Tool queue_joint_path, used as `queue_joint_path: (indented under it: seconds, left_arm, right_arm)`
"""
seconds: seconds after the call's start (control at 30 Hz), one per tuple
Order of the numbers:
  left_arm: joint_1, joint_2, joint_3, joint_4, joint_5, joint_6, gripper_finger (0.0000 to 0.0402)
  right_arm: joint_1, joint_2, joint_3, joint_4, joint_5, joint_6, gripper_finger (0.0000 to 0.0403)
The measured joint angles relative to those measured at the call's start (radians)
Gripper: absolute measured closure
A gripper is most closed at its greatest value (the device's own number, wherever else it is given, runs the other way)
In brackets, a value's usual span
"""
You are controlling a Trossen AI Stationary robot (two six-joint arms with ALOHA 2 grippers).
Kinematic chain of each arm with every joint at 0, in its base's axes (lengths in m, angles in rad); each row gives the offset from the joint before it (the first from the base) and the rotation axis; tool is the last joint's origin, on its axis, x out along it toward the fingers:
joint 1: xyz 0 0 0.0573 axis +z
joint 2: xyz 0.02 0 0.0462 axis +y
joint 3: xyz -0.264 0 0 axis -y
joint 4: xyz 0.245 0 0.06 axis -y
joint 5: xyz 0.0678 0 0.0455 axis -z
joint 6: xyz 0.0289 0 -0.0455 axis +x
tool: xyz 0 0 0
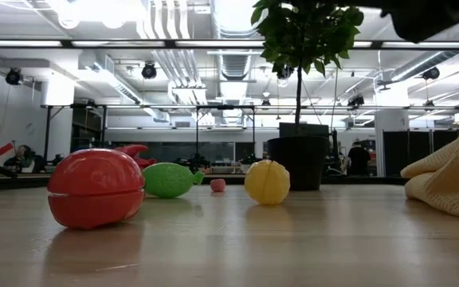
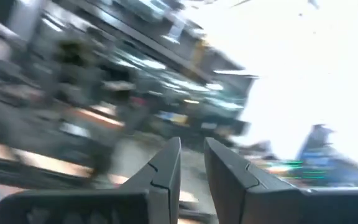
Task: Pick and placing Produce into tupperware
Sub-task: Put the yellow pineapple into the blue bin
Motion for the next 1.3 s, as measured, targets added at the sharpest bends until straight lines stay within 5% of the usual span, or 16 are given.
queue_joint_path:
  seconds: [0.23,0.4,0.5,0.8,1.1,1.3]
  left_arm:
    - [0.000,0.000,0.000,-0.001,0.000,0.000,0.0292]
    - [0.000,0.000,0.000,-0.001,0.000,0.000,0.0292]
    - [0.000,0.000,0.000,0.000,0.000,0.000,0.0292]
    - [0.000,0.000,0.000,0.000,0.000,0.000,0.0292]
    - [0.000,0.001,0.000,0.000,0.000,-0.001,0.0292]
    - [0.000,0.000,0.000,0.001,0.000,-0.001,0.0292]
  right_arm:
    - [-0.001,0.031,0.170,-0.002,0.212,-0.314,0.0339]
    - [0.002,-0.007,0.187,-0.113,0.243,-0.192,0.0339]
    - [0.005,-0.049,0.176,-0.347,0.227,-0.015,0.0339]
    - [-0.001,-0.186,0.186,-1.108,-0.176,0.628,0.0339]
    - [0.000,-0.393,0.211,-1.339,-0.735,0.838,0.0339]
    - [0.000,-0.516,0.205,-1.319,-0.707,0.746,0.0339]
